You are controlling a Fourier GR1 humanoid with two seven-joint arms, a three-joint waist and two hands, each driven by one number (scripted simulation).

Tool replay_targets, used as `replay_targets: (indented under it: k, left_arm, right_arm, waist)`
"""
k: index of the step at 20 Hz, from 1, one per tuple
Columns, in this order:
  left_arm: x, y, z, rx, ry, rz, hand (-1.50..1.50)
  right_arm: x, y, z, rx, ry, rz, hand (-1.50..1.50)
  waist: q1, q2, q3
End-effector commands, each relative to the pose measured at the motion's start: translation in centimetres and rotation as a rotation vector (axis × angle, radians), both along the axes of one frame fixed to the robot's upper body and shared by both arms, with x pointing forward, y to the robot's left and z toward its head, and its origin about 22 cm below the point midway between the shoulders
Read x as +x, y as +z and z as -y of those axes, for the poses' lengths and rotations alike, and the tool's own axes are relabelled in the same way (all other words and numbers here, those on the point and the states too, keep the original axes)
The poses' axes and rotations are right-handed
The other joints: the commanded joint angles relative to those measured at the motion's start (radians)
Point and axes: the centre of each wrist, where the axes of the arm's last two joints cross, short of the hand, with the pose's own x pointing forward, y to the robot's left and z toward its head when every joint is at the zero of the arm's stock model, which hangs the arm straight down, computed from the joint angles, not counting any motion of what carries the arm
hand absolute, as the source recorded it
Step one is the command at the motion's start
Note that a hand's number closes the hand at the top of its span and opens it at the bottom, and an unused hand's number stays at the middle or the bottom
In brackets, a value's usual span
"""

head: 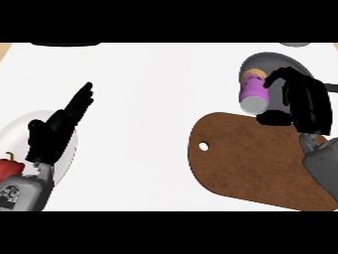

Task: Pick the can from the cutting board and place it in the pan

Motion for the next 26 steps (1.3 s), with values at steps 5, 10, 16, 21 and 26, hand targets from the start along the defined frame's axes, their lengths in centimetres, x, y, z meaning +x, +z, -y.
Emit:
replay_targets:
  k: [5,10,16,21,26]
  left_arm:
    - [-0.8,-0.9,1.5,0.011,-0.018,0.005,0.0]
    - [0.5,0.3,0.2,-0.007,-0.02,0.012,0.0]
    - [-0.4,-1.4,1.0,-0.006,-0.021,-0.005,0.0]
    - [-0.6,-0.7,1.3,0.0,-0.059,0.021,0.0]
    - [-0.2,-0.5,1.6,0.005,-0.06,0.023,0.0]
  right_arm:
    - [5.8,-3.7,4.9,0.011,-0.046,0.017,1.5]
    - [8.2,-4.3,6.3,-0.005,-0.017,0.015,1.5]
    - [8.8,-4.8,9.4,-0.003,-0.057,0.029,1.5]
    - [8.8,-4.9,11.1,0.01,-0.222,-0.321,-1.5]
    - [9.2,-5.2,10.1,0.116,-0.118,-0.28,-1.5]
  waist:
    - [0.016,0.003,0.001]
    - [0.014,0.003,0.0]
    - [0.025,0.01,0.001]
    - [0.054,0.019,0.0]
    - [0.058,0.024,0.003]
